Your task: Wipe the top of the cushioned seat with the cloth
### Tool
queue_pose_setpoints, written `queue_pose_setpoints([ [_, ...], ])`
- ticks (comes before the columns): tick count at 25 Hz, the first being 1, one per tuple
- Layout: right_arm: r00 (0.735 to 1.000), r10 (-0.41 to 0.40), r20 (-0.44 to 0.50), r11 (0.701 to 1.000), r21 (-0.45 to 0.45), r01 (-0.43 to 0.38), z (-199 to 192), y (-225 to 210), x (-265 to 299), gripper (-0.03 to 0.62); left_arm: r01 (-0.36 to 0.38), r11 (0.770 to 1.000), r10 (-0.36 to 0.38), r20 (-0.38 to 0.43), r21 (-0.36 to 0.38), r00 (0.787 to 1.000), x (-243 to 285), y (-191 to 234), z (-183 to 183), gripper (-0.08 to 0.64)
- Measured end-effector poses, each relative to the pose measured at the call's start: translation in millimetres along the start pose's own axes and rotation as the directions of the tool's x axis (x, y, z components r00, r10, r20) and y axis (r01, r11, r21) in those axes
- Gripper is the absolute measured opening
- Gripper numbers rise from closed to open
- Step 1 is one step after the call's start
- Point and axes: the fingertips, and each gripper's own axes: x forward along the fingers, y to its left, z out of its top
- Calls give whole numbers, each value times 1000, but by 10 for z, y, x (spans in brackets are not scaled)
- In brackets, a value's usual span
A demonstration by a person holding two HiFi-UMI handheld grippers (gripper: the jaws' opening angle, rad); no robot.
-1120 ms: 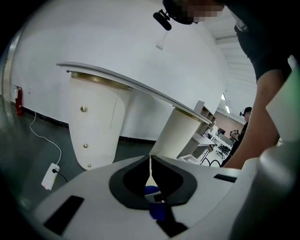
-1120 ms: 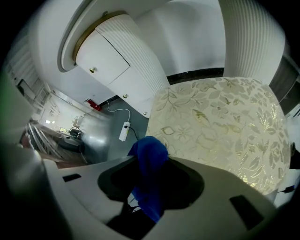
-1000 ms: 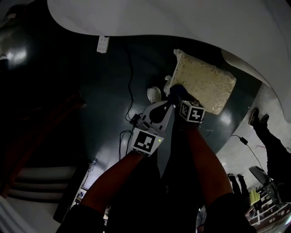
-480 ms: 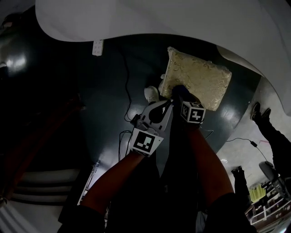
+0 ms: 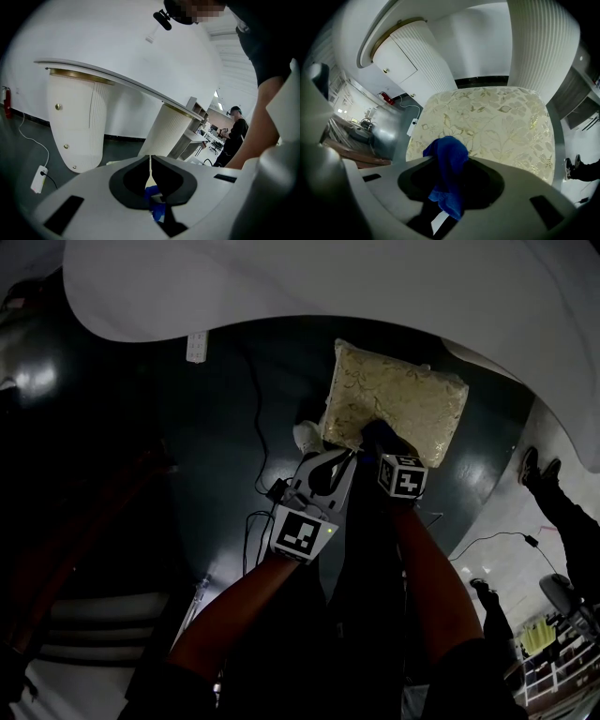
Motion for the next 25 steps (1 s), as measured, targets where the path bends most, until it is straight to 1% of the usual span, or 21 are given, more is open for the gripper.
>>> queue_pose_setpoints([
  [2,1000,-4,-15,1000,-4,4,35,-13,-66,161,5,1000,-5,-7,0,1000,45,-35,5,23],
  [5,1000,11,7,1000,-16,-11,20,-112,-58,161,21,1000,-21,-15,11,1000,108,-131,38,23],
  [8,1000,-8,-13,1000,-5,8,27,-188,-178,161,36,999,-35,-22,23,999,160,-229,63,23],
  [10,1000,-5,-15,1000,5,5,-1,-247,-190,161,43,999,-42,-22,27,999,213,-276,100,23],
  [14,1000,1,8,1000,3,-1,-70,-406,-155,161,62,998,-62,-1,9,998,334,-402,98,23],
  [17,1000,-8,3,1000,-7,8,-52,-481,-240,161,81,996,-80,-19,33,997,417,-503,135,23],
  [21,1000,-13,-17,1000,-3,13,-29,-558,-374,161,84,996,-84,3,15,996,513,-583,159,23],
  [23,1000,-9,-13,1000,-1,9,-28,-615,-402,161,83,996,-83,-11,31,997,540,-571,233,23],
  [25,1000,-10,-16,1000,1,10,-46,-684,-420,161,83,996,-82,-16,31,997,563,-575,268,23],
])
